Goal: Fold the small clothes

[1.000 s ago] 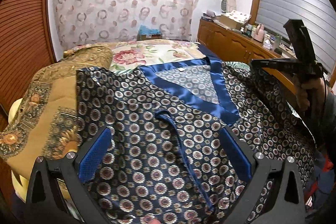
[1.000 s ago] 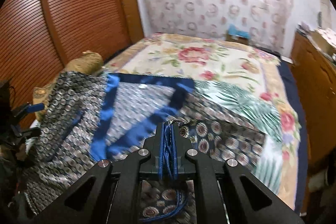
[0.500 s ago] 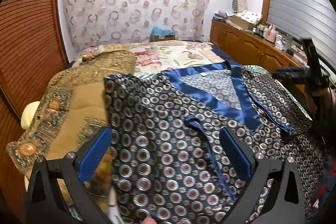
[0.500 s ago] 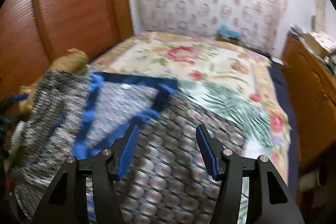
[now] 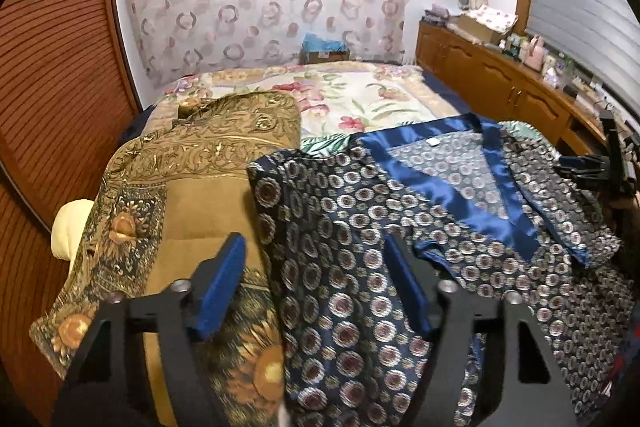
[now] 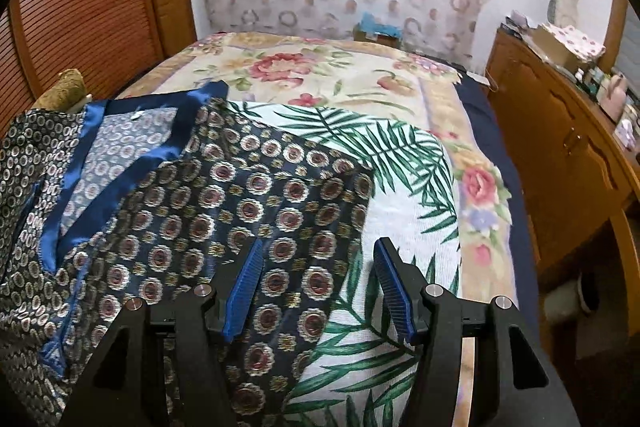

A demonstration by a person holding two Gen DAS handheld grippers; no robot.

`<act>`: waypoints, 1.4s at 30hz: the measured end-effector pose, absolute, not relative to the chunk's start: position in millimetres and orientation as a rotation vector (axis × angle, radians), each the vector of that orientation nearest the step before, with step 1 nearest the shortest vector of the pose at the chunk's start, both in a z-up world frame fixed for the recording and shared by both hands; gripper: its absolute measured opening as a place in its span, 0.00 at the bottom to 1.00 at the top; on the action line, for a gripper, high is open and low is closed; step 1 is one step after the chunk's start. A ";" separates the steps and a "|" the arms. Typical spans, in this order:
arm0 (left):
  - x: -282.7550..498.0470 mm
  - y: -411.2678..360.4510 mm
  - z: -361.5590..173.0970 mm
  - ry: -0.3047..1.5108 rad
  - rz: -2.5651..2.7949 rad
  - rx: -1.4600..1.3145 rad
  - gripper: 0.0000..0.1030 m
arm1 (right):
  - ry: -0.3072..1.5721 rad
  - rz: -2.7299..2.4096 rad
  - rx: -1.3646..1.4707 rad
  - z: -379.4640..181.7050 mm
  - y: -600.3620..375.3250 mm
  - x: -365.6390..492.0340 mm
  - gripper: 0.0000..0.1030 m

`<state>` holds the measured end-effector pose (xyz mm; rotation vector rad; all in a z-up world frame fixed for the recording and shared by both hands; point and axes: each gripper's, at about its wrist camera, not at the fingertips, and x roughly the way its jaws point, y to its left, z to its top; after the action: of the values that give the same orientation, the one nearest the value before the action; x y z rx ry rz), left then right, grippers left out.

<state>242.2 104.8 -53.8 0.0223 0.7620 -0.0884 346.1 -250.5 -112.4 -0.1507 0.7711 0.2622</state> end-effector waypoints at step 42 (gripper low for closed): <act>171.9 84.1 15.1 0.551 -0.240 -0.045 0.02 | 0.603 0.397 -0.091 -33.2 -263.7 297.7 0.03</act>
<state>171.9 84.1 15.1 -0.0454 0.5506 -0.2400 297.7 -263.7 -33.2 -0.0908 0.6027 0.3966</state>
